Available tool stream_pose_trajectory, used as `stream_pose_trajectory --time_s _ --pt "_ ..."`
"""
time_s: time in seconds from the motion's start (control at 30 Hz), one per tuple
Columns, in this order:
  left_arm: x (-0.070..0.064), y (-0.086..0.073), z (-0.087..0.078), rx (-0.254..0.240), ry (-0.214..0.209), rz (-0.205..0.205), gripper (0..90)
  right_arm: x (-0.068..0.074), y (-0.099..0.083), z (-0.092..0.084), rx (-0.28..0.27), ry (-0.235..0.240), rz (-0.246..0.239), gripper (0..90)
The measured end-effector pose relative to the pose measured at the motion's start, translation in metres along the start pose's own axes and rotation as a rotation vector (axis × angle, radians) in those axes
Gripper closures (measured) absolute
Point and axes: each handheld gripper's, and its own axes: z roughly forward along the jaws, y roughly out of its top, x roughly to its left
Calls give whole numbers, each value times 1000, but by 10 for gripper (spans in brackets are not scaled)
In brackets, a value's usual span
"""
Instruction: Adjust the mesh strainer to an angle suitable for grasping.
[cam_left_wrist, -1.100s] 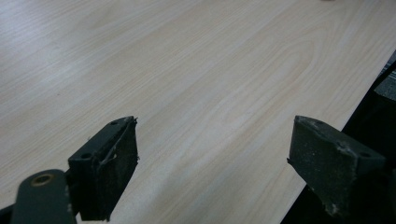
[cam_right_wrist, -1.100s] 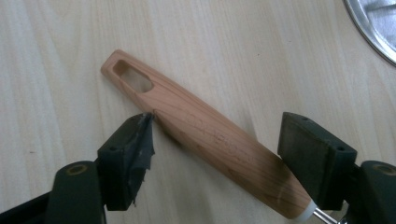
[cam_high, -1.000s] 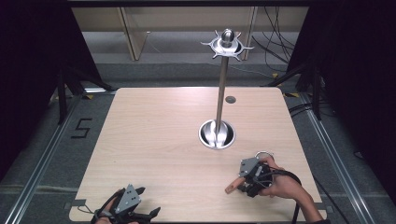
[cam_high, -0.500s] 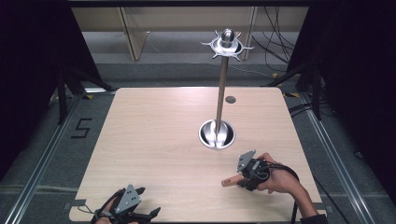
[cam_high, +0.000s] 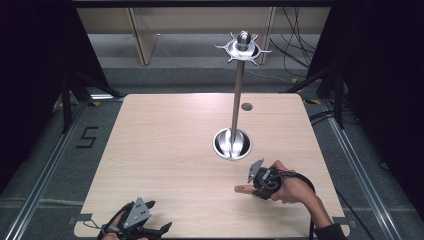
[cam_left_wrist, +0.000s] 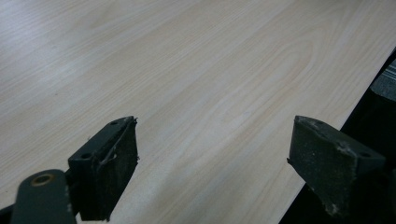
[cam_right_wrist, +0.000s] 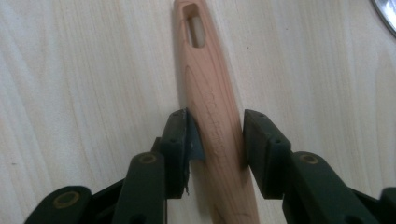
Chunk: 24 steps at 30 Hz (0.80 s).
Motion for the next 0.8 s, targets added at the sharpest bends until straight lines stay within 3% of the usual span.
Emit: stream_pose_trajectory --time_s 0.07,0.1,0.13,0.17,0.23,0.5,0.53,0.57,0.67,0.8 --pt "4 1 0 -2 14 56 150 2 1 -1 31 -10 18 655" --pt "3 1 0 -1 6 48 150 2 1 -1 36 -8 16 659" --pt "1 0 0 0 1 5 150 1 2 -2 43 -10 20 665" --pt "0 0 0 -2 4 5 150 1 2 -2 44 -11 23 670" --pt "4 1 -1 5 11 60 150 1 2 -1 36 -15 25 681" --pt "4 2 -1 0 8 53 150 -1 1 -2 39 -17 70 683" --pt "3 2 -1 1 6 50 149 -2 1 -2 29 -20 64 683" --pt "1 1 -1 2 4 10 150 -3 0 -3 21 -26 66 683" --pt "1 1 0 -2 6 9 150 -7 -2 -8 -21 -36 75 683" --pt "2 2 2 -25 5 10 150 -9 -9 -18 -105 -71 166 683"
